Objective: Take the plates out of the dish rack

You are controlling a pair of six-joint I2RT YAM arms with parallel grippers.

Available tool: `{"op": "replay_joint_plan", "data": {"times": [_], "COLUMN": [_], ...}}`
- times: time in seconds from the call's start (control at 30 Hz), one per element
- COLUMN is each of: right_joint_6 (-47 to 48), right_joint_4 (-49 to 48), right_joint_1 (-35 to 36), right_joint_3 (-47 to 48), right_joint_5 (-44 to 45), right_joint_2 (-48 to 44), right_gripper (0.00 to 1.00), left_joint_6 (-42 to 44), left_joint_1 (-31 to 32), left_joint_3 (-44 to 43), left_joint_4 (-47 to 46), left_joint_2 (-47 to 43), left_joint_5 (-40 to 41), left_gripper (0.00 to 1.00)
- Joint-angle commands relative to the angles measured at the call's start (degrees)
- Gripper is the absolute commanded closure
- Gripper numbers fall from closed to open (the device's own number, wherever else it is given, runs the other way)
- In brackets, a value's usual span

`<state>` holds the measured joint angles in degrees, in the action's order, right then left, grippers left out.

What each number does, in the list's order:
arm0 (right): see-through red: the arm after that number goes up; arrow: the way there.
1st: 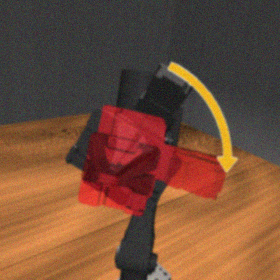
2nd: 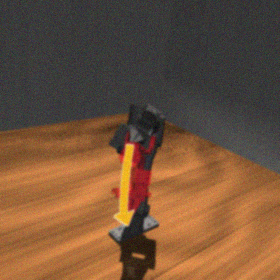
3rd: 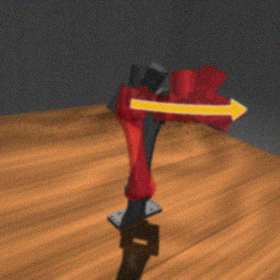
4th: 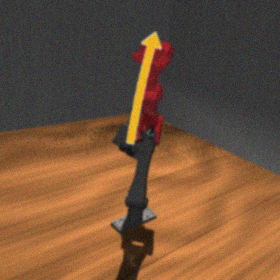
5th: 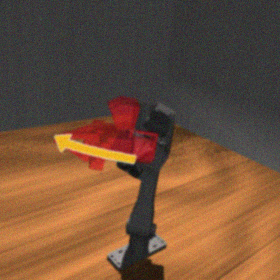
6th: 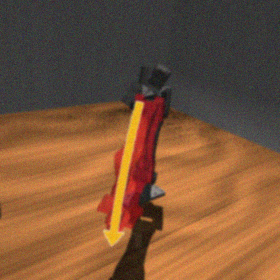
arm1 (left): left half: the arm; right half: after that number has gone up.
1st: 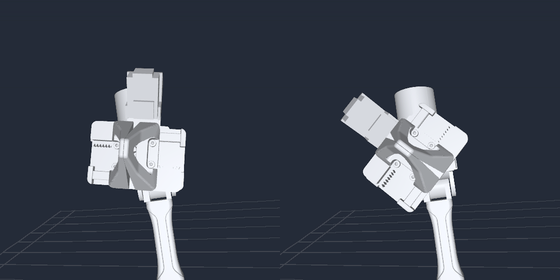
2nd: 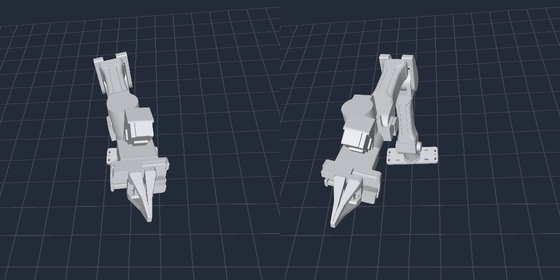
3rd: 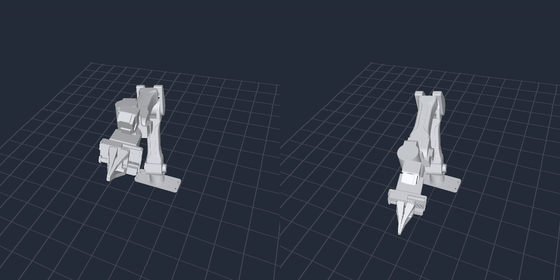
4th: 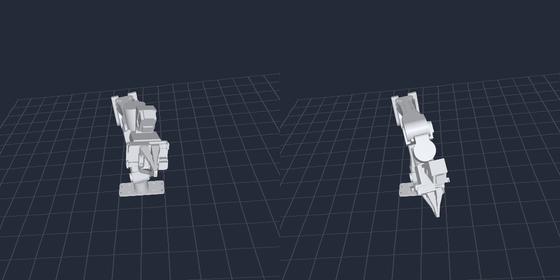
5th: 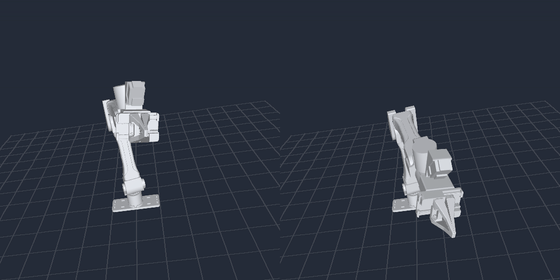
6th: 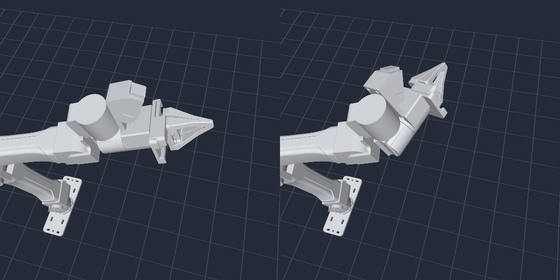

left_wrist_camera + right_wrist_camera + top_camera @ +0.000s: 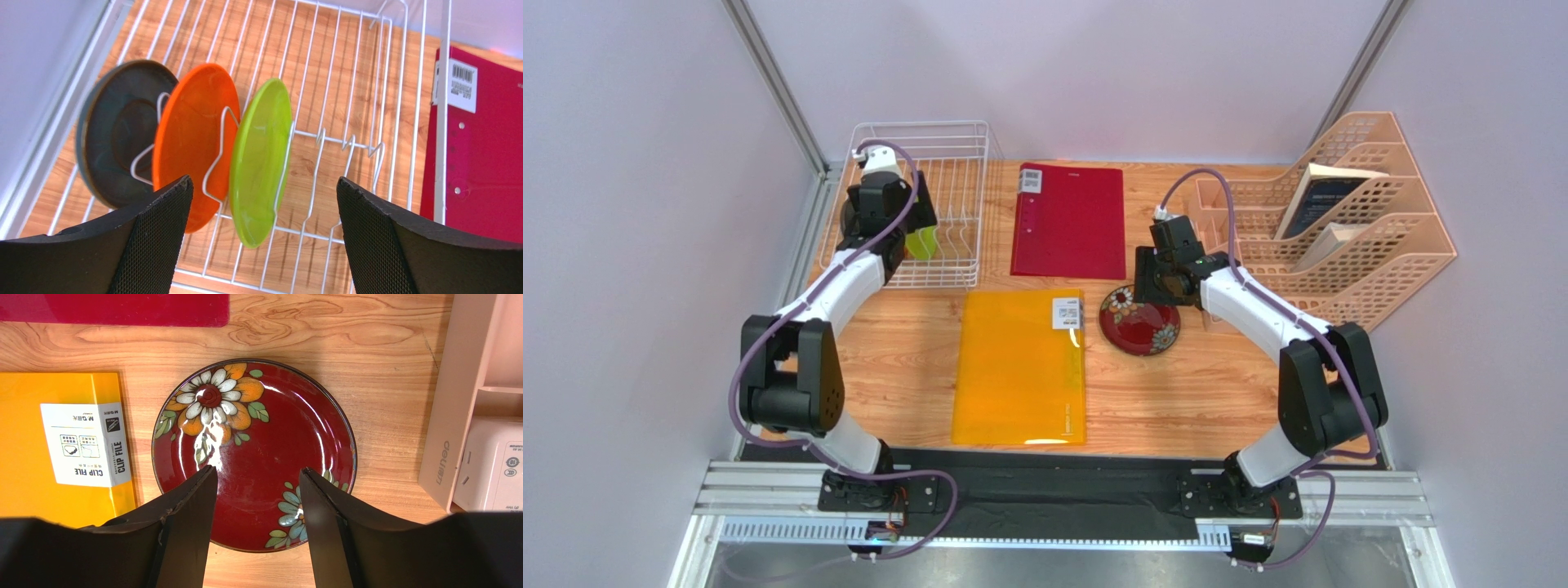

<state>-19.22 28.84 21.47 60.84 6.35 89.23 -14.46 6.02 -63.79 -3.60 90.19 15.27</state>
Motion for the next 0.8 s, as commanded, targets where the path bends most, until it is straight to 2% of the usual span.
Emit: {"op": "replay_joint_plan", "data": {"times": [0.0, 0.17, 0.43, 0.53, 0.57, 0.77], "right_joint_6": [0.0, 0.0, 0.2, 0.2, 0.2, 0.2], "right_joint_4": [-1.6, -1.4, -1.1, -1.2, -1.2, -1.2], "right_joint_1": [0.1, 0.1, 0.0, -0.1, -0.1, -0.1], "right_joint_3": [1.7, 1.8, 1.6, 1.7, 1.7, 1.6], "right_joint_5": [0.1, 0.3, 0.8, 0.7, 0.6, 0.3], "right_joint_2": [-1.0, -1.2, -1.3, -1.0, -0.7, 0.0], "right_gripper": [0.44, 0.44, 0.44, 0.44, 0.44, 0.44], "left_joint_6": [-1.7, -1.6, -2.2, -2.6, -2.9, -2.6], "left_joint_1": [0.0, 0.0, 0.0, 0.0, 0.0, 0.0], "left_joint_3": [-3.1, -5.6, -4.3, -4.1, -3.9, -3.0], "left_joint_4": [-1.0, -0.2, -1.3, -1.4, -1.5, -1.3], "left_joint_2": [2.6, 6.7, 8.3, 8.5, 8.4, 8.2], "left_joint_5": [-1.9, -1.7, 0.4, 0.1, 0.1, -0.1], "left_gripper": [0.1, 0.14, 0.25, 0.35, 0.41, 0.59]}}
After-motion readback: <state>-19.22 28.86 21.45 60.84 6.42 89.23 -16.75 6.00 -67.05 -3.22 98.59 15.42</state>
